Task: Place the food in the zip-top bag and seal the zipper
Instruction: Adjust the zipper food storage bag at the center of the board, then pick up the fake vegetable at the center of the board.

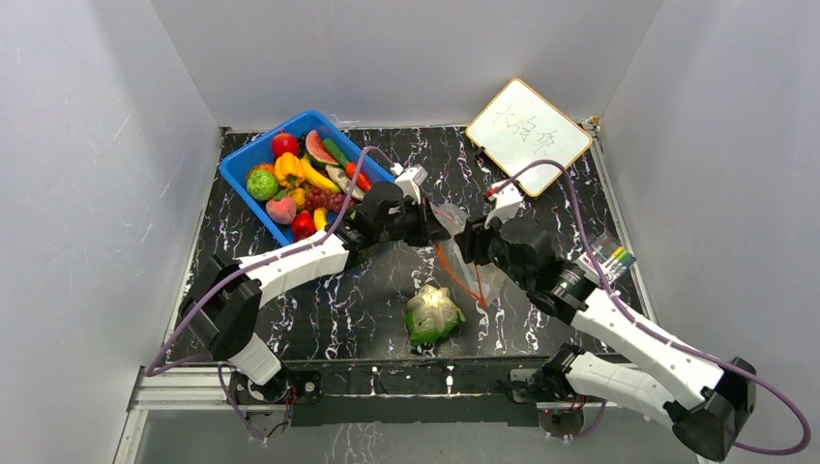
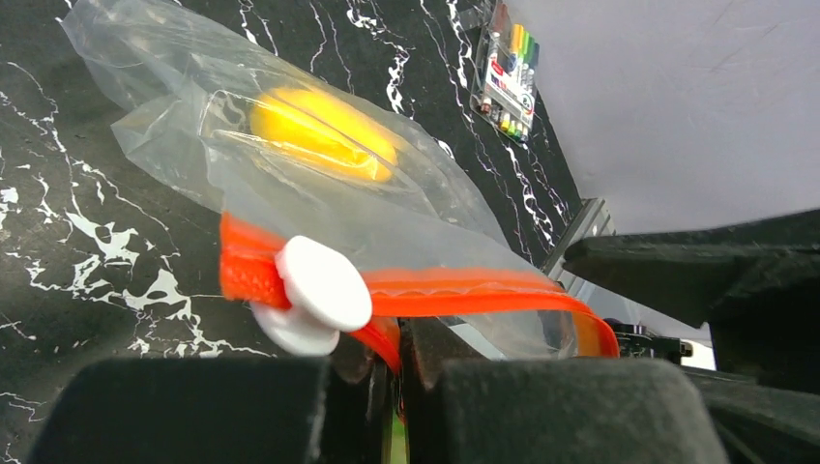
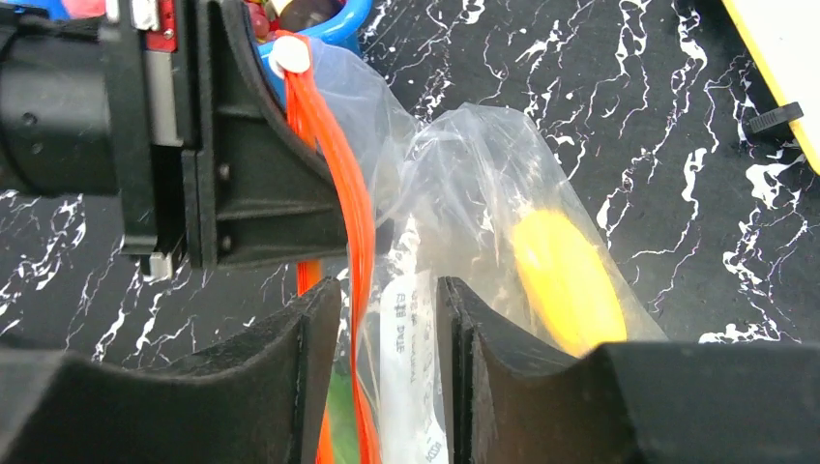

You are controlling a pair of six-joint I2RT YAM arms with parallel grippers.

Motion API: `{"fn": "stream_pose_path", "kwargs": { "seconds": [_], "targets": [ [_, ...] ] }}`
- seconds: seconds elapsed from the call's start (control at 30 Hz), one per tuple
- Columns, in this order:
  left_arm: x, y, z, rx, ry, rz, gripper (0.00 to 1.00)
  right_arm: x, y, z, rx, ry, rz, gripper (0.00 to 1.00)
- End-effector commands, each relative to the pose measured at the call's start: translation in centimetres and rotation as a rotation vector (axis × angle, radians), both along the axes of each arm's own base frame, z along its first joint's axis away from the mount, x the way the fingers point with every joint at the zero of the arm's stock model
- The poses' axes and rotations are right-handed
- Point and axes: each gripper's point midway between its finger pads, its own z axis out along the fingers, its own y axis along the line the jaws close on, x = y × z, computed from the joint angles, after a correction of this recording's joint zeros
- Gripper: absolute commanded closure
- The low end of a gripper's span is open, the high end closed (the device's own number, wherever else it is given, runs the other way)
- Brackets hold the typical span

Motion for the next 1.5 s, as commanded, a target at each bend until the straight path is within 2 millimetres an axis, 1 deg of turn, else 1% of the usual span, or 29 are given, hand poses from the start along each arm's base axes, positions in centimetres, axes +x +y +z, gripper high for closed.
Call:
{"fn": "stream_pose_path", "kwargs": {
  "seconds": [0.0,0.13,0.2,0.23,0.3,0.4,0.43,0.53,0.6,0.63,0.7,0.73,0.77,0.87,0.9,0.93,1.0,1.03,1.07,1.1,1.17,1.2,1.23,1.3,1.33,1.37,1.43,1.47],
  "targets": [
    [-0.1,-1.0,4.4,-0.073,-0.074,-0.046,1.00,1.5,0.0,1.7,-0.047,-0.015,-0.045,0.58],
    [-0.1,-1.1,4.3,-0.063,-0.068,-0.056,1.00,1.8,1.0,1.1,-0.060,0.004,-0.015,0.57],
    [-0.1,-1.2,4.4,-0.066,-0.070,-0.060,1.00,2.1,0.6,0.4,-0.089,0.018,-0.040,0.60],
    [-0.1,-1.2,4.5,-0.066,-0.071,-0.062,1.00,2.3,0.1,0.2,-0.112,0.021,-0.064,0.64],
    [-0.1,-0.9,4.5,-0.046,-0.080,-0.064,1.00,3.0,-1.8,0.2,-0.173,0.008,-0.159,0.74],
    [0.9,0.1,4.3,0.015,-0.075,-0.051,1.00,4.5,-6.2,1.7,-0.292,-0.058,-0.359,0.88],
    [1.5,0.4,4.8,0.020,-0.073,-0.047,1.00,5.0,-7.6,2.4,-0.325,-0.070,-0.415,0.91],
    [3.3,1.3,5.3,0.022,-0.045,-0.028,1.00,6.6,-11.4,4.3,-0.399,-0.093,-0.550,0.97],
    [4.3,1.4,5.1,0.044,-0.029,-0.031,1.00,7.3,-13.3,5.9,-0.420,-0.107,-0.624,0.98],
    [4.5,1.5,4.7,0.071,-0.014,-0.034,1.00,7.5,-13.7,6.5,-0.432,-0.114,-0.637,1.00],
    [4.7,1.2,4.3,0.099,-0.001,-0.060,1.00,7.8,-13.4,7.3,-0.426,-0.123,-0.626,1.00],
    [4.7,1.0,3.9,0.107,0.012,-0.073,1.00,7.9,-12.9,7.3,-0.419,-0.119,-0.601,1.00],
    [4.7,0.9,3.5,0.110,0.027,-0.080,1.00,8.0,-12.0,6.8,-0.399,-0.107,-0.555,1.00],
    [4.1,0.7,2.2,0.093,0.054,-0.098,1.00,7.9,-9.3,4.2,-0.336,-0.073,-0.415,1.00],
    [3.7,0.7,1.7,0.081,0.054,-0.107,1.00,7.5,-8.5,2.7,-0.312,-0.050,-0.373,1.00],
    [3.4,0.6,2.0,0.056,0.036,-0.118,0.95,7.2,-8.0,1.7,-0.294,-0.028,-0.353,1.00],
    [2.9,0.7,2.6,0.020,-0.010,-0.138,0.79,6.7,-7.5,-0.1,-0.262,0.007,-0.328,1.00],
    [2.6,0.9,2.9,0.015,-0.044,-0.154,0.74,6.5,-7.3,-0.6,-0.251,0.017,-0.319,1.00],
    [2.2,1.3,3.2,0.018,-0.083,-0.169,0.67,6.3,-7.1,-1.0,-0.242,0.024,-0.312,1.00],
    [2.1,1.7,3.5,0.035,-0.146,-0.190,0.56,6.2,-7.0,-1.3,-0.235,0.029,-0.308,1.00],
    [1.1,2.7,3.7,0.060,-0.244,-0.240,0.44,6.0,-6.7,-1.4,-0.225,0.031,-0.293,1.00],
    [0.4,3.1,3.8,0.069,-0.306,-0.287,0.41,6.1,-6.6,-1.2,-0.218,0.029,-0.288,1.00],
    [-0.9,3.7,4.1,0.067,-0.381,-0.348,0.37,6.1,-6.5,-1.0,-0.212,0.023,-0.283,1.00],
    [-2.3,4.7,3.7,0.089,-0.482,-0.406,0.28,6.2,-6.2,-0.7,-0.203,0.021,-0.276,1.00],
    [-3.0,5.5,4.5,0.093,-0.541,-0.412,0.25,6.2,-6.1,-0.6,-0.199,0.019,-0.272,1.00],
    [-3.6,6.0,4.7,0.099,-0.590,-0.437,0.23,6.3,-6.0,-0.4,-0.194,0.017,-0.269,1.00],
    [-5.7,6.8,5.4,0.088,-0.692,-0.515,0.21,6.4,-5.7,-0.3,-0.186,0.017,-0.262,1.00],
    [-6.7,7.2,5.3,0.084,-0.735,-0.561,0.20,6.4,-5.6,-0.2,-0.180,0.017,-0.256,1.00]
  ]
}}
